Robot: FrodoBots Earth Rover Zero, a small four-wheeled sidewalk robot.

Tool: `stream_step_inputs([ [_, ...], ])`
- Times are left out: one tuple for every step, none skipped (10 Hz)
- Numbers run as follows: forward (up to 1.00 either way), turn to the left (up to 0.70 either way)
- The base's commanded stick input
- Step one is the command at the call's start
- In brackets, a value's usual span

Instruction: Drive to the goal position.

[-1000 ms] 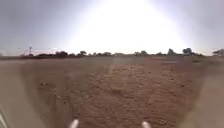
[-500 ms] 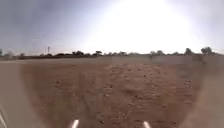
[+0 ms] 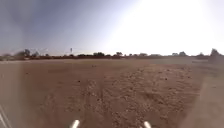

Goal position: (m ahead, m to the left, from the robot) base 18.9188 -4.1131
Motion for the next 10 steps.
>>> stream_step_inputs([
  [1.0, 0.0],
  [1.0, 0.0],
  [1.0, 0.0],
  [1.0, 0.01],
  [1.0, 0.03],
  [1.0, 0.05],
  [1.0, 0.14],
  [1.0, 0.3],
  [1.0, 0.4],
  [1.0, 0.39],
])
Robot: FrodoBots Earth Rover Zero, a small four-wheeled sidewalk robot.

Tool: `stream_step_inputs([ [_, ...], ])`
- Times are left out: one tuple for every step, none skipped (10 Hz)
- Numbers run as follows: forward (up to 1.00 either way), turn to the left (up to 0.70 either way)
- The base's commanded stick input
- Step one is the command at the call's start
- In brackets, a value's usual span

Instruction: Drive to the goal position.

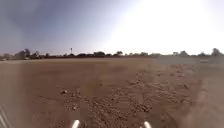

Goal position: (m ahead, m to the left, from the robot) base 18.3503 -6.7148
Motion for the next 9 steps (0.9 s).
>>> stream_step_inputs([
  [1.0, 0.02],
  [1.0, 0.0],
  [1.0, 0.0],
  [1.0, 0.0],
  [1.0, 0.0],
  [1.0, 0.0],
  [1.0, 0.0],
  [1.0, 0.0],
  [1.0, 0.0],
])
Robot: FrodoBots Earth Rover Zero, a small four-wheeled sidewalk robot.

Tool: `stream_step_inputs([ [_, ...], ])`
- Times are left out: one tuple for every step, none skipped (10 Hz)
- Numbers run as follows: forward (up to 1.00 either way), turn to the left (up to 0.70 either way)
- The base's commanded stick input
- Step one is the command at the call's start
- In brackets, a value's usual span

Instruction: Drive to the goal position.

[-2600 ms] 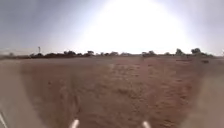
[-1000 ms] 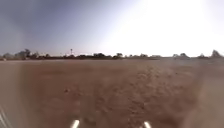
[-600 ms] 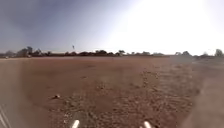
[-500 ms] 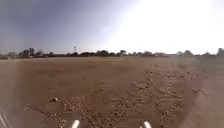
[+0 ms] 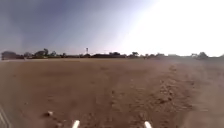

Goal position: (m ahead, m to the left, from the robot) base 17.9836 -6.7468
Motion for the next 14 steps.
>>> stream_step_inputs([
  [1.0, 0.0],
  [1.0, 0.0],
  [1.0, 0.0],
  [1.0, 0.0],
  [1.0, 0.0],
  [1.0, 0.0],
  [1.0, 0.0],
  [1.0, 0.0],
  [1.0, 0.0],
  [1.0, 0.0],
  [1.0, 0.0],
  [1.0, 0.0],
  [1.0, 0.0],
  [1.0, 0.0],
])
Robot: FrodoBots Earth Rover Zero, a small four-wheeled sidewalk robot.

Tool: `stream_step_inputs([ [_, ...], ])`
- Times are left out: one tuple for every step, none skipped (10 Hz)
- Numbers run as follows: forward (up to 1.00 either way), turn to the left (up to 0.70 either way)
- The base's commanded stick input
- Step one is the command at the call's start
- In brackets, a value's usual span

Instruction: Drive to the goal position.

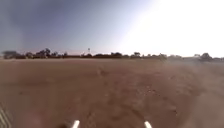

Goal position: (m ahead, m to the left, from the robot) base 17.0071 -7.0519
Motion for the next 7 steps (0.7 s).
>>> stream_step_inputs([
  [1.0, 0.0],
  [1.0, 0.0],
  [1.0, 0.0],
  [1.0, 0.0],
  [1.0, 0.0],
  [1.0, 0.0],
  [1.0, -0.15],
])
